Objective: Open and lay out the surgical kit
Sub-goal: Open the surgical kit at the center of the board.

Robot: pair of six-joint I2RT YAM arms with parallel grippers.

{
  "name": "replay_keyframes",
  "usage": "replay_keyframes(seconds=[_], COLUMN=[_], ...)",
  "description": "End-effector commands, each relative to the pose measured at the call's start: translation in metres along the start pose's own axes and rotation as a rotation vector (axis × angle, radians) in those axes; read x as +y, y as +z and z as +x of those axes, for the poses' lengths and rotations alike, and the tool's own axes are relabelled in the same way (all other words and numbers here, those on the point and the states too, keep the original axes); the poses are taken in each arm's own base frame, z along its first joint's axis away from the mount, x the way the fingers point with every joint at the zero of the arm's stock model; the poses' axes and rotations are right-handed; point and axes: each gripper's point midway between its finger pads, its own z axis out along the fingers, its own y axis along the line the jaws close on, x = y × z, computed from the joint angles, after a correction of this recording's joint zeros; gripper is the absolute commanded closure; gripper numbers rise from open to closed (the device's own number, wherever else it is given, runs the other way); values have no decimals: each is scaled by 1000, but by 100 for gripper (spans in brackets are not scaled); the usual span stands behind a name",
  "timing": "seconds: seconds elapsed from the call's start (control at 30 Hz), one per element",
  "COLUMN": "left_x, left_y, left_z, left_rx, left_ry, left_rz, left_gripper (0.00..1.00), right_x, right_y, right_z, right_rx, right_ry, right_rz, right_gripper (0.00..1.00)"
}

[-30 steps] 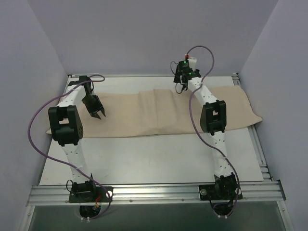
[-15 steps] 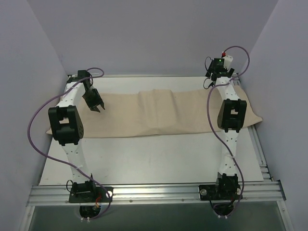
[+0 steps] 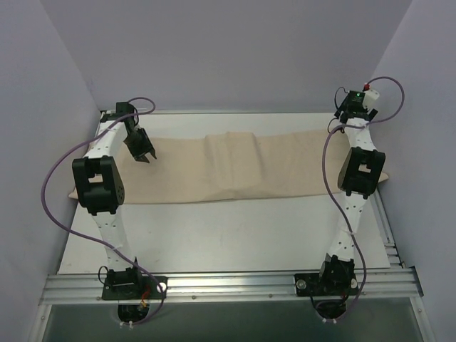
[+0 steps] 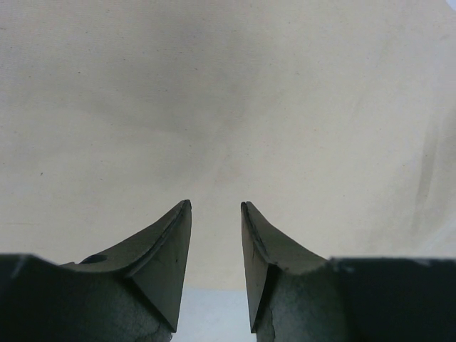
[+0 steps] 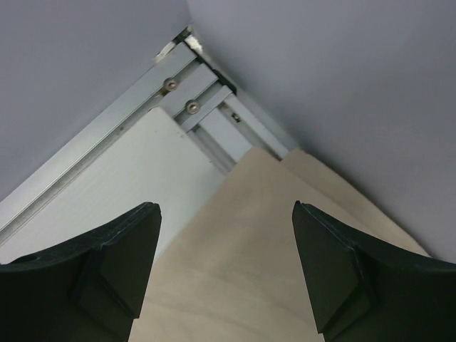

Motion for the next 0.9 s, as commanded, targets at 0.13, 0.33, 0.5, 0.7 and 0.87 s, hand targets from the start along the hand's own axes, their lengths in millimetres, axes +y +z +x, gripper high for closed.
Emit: replay_keyframes(seconds=[0.13, 0.33, 0.5, 0.7, 0.87], left_x=[-20, -18, -18, -21, -23], left_y=[-8, -3, 0, 0, 0], left_z=[-22, -20, -19, -19, -20], left_rx=[-69, -56, -50, -48, -47], left_ry=[11, 8, 3, -1, -6], left_rz=[65, 60, 65, 74, 82], left_gripper=[57, 57, 57, 57, 57], right_x=[-10, -13, -17, -20, -21], right_y=[23, 39, 49, 53, 55], right_z=[10, 17, 28, 38, 38], right_rx=[7, 11, 23, 40, 39], right_ry=[39, 53, 59, 40, 37], right_rz=[13, 13, 17, 24, 28], right_gripper=[27, 31, 35, 42, 51])
